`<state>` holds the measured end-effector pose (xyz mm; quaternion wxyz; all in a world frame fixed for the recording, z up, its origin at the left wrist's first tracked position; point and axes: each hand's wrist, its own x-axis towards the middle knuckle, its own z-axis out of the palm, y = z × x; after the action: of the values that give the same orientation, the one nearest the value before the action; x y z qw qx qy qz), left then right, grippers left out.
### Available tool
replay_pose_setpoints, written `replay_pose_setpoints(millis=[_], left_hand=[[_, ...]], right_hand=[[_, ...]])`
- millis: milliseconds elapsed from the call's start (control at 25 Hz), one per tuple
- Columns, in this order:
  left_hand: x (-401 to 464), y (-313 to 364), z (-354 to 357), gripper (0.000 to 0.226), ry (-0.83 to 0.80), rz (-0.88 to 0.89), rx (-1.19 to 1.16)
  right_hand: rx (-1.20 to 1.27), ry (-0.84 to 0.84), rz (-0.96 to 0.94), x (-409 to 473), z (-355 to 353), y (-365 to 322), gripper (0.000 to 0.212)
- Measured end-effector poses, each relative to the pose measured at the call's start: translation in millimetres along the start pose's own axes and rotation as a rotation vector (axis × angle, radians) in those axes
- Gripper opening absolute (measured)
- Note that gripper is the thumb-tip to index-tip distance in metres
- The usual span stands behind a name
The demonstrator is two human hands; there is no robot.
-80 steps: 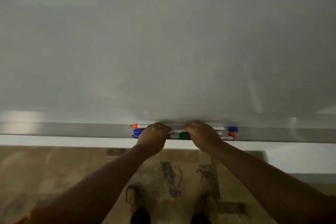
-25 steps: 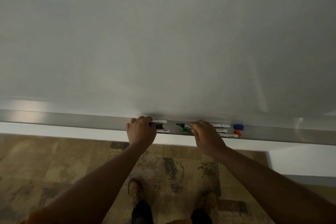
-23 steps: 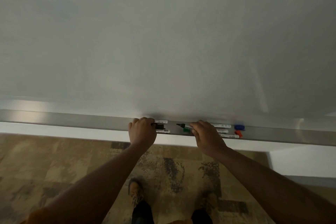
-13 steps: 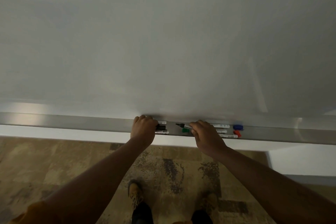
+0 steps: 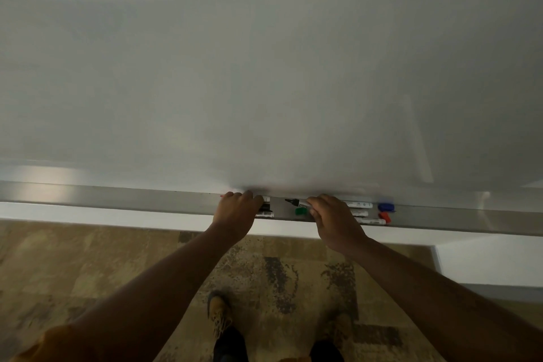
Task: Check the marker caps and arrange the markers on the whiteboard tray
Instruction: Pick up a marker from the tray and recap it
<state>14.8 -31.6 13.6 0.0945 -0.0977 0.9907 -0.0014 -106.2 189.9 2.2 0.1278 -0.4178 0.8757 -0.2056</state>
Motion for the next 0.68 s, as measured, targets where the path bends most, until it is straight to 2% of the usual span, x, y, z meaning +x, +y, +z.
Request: replay_pose_setpoints(millis=[280,480,680], left_hand=[[1.5,5.5,-0.6,0.03,-0.014,0.034,-0.014],[4.7,6.5,3.7,0.038,-0.004,-0.006,-0.147],[2.4,6.5,9.3,0.036,-0.001,-0.02,-0.272]], right_hand=[[0.006,0.014,-0.004,-0.3,-0.8,1.0,0.027],[0.008,0.016,-0.003,0.1,-2.5,0.4,0.025],[0.015,0.017,-0.001,-1.5,-3.4,0.2,0.025]])
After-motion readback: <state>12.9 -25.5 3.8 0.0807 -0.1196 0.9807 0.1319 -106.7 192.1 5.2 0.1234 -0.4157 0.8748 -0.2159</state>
